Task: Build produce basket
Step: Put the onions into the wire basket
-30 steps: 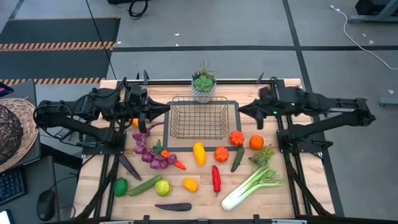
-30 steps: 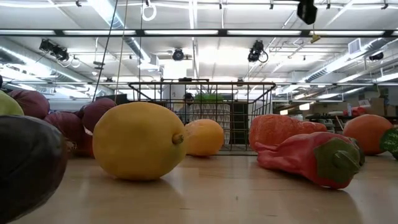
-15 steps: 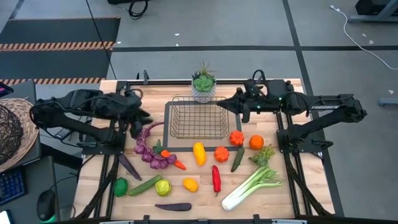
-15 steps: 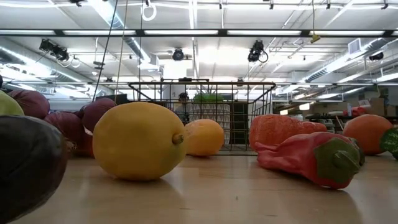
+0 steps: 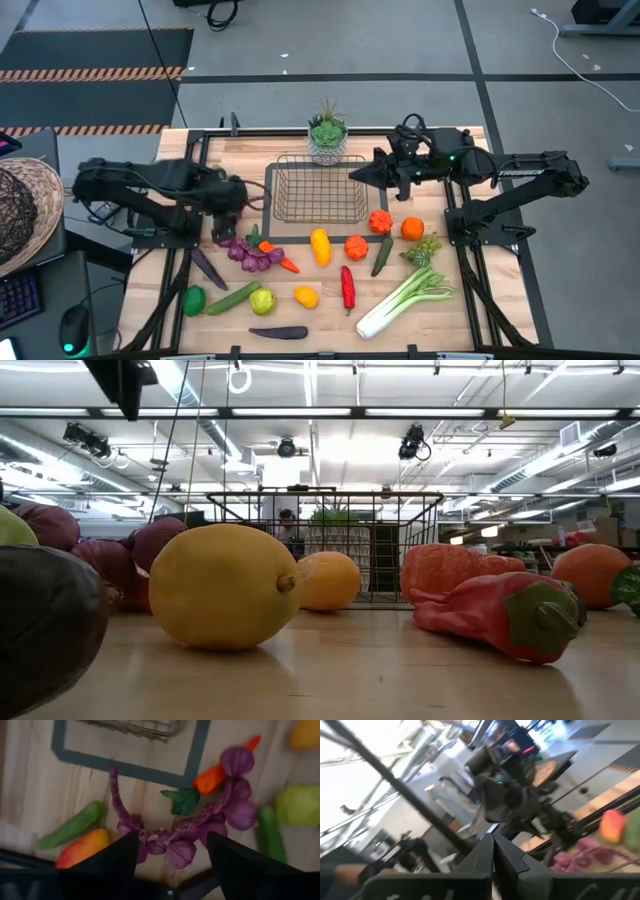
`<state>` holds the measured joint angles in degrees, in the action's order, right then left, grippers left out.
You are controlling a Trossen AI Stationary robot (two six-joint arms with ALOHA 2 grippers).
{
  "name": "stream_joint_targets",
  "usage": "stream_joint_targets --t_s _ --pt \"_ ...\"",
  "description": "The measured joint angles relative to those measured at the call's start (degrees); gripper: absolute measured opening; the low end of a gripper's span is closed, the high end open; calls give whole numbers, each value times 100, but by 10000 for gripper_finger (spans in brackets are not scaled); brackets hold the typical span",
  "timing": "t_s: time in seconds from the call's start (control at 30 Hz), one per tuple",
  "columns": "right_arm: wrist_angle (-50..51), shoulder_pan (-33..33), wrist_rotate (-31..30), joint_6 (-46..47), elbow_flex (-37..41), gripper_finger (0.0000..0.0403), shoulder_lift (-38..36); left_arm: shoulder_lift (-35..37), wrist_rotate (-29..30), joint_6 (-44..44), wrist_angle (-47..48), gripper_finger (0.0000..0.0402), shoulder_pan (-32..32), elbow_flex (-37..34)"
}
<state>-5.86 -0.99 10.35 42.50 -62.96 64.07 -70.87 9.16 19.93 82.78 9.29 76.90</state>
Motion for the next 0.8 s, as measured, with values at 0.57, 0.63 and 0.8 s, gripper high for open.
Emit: stream_joint_targets --t_s 0.57,0.63,0.8 --pt "55 -1 320 447 2 16 -4 -376 -1172 -711 -900 215 210 -1529" --pt "50 -2 291 408 2 16 -4 -376 -1259 -707 -921 209 303 -1627" --pt "-21 0 34 -13 4 17 67 -376 -1348 -511 -943 194 498 -1811"
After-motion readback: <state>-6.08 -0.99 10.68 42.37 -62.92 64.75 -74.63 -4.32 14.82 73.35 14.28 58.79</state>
